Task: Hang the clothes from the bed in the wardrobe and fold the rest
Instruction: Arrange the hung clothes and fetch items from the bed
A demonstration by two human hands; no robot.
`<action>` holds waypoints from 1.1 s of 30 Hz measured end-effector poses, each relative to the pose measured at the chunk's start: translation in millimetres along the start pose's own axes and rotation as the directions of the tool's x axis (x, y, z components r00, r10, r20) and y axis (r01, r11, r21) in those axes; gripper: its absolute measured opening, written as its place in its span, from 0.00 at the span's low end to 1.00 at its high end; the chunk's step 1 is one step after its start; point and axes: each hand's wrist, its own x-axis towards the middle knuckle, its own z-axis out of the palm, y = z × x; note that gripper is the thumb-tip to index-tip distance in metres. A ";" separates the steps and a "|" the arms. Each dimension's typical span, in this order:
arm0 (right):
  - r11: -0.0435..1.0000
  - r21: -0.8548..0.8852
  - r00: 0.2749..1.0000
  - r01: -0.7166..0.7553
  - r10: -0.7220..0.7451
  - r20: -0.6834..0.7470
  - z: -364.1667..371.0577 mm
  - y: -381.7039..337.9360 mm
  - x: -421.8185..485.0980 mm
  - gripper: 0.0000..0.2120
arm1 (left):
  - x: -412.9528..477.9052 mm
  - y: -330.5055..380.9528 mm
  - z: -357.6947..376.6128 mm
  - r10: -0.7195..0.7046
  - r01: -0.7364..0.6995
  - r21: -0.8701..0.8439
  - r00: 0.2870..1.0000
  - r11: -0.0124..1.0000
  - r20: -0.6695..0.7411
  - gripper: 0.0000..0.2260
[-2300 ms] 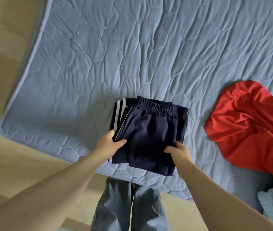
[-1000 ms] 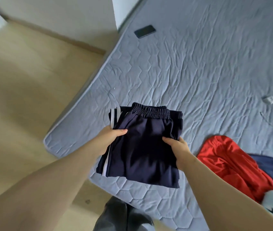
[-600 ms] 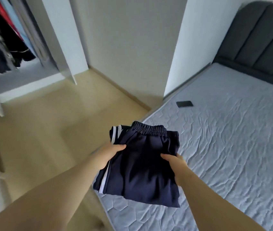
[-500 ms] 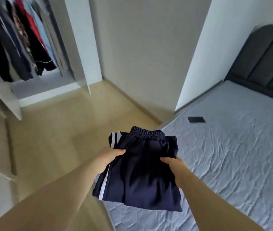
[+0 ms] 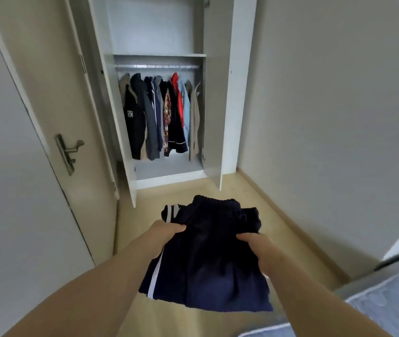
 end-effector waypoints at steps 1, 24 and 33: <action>1.000 -0.014 1.000 0.002 -0.002 0.015 17.7 -8.3 6.2 0.10 | 7.3 5.6 -15.9 0.004 -0.005 -0.008 1.000 1.000 -0.022 0.20; 0.981 -0.157 0.967 0.114 -0.073 0.243 207.0 -224.3 260.0 0.13 | 261.0 185.3 -142.0 0.010 -0.037 -0.109 0.969 0.993 -0.245 0.20; 0.977 -0.191 0.941 0.090 -0.021 0.337 258.5 -310.6 383.7 0.06 | 382.7 265.3 -171.3 0.050 -0.101 -0.143 0.945 0.985 -0.324 0.22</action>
